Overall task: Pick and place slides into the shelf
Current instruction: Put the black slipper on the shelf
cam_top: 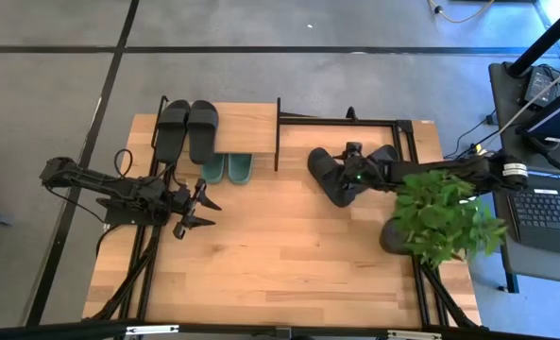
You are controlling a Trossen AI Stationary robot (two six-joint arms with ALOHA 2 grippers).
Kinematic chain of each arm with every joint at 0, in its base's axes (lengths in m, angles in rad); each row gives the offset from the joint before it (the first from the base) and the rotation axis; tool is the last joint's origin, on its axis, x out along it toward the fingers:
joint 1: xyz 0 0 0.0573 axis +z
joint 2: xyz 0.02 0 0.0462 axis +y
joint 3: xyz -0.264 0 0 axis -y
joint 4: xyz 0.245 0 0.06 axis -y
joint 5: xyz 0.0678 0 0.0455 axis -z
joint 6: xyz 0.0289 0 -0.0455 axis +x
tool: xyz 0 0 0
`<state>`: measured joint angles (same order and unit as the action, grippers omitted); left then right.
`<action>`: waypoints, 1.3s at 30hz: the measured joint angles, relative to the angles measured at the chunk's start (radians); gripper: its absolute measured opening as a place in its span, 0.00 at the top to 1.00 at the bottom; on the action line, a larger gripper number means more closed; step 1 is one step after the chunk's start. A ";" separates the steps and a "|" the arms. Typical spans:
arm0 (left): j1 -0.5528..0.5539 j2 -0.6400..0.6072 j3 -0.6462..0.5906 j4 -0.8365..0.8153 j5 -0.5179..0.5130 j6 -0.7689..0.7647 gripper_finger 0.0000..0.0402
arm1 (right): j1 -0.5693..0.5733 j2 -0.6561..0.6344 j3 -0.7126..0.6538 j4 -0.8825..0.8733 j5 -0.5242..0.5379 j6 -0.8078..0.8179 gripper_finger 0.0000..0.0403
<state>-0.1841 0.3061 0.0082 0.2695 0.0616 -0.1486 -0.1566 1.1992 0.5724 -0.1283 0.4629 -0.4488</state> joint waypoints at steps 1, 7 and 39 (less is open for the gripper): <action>0.000 0.000 0.000 0.000 0.000 -0.002 0.49 | 0.000 -0.004 0.000 -0.002 0.001 0.000 0.36; 0.000 0.000 0.000 0.000 0.000 -0.006 0.49 | -0.005 -0.012 0.000 -0.007 0.003 0.000 0.36; 0.000 0.000 0.000 0.000 0.000 -0.006 0.49 | -0.076 -0.011 0.000 -0.002 -0.002 -0.005 0.36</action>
<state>-0.1841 0.3061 0.0082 0.2691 0.0612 -0.1547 -0.2328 1.1885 0.5720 -0.1305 0.4612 -0.4534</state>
